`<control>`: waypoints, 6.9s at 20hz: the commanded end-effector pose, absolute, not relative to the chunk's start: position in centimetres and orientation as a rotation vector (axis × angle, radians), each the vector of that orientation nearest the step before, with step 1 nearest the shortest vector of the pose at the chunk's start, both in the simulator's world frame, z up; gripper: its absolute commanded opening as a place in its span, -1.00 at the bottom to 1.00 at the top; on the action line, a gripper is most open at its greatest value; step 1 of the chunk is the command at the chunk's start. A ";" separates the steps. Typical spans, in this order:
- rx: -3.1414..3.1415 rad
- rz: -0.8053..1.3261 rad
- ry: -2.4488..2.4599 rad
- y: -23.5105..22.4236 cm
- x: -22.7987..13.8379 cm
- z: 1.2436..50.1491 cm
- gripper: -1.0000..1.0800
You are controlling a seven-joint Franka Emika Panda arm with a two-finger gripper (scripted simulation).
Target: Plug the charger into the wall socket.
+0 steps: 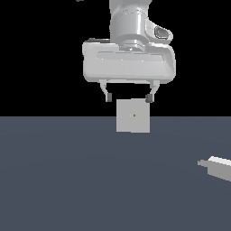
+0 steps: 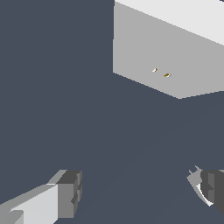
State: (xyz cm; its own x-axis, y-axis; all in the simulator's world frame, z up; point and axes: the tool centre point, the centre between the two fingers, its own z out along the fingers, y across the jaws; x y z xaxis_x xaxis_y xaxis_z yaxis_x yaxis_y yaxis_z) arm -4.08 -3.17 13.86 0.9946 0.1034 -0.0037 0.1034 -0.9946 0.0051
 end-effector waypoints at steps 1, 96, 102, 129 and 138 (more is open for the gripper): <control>3.129 0.000 0.227 -4.1 -4.9 13.3 0.92; 3.074 0.074 0.696 -13.9 -10.5 3.3 -1.00; 3.108 0.076 0.509 -11.7 -9.8 4.4 -1.00; 3.123 0.075 -0.286 -4.0 -3.9 9.2 -1.00; 3.106 0.073 -0.421 -3.1 -2.5 9.9 -1.00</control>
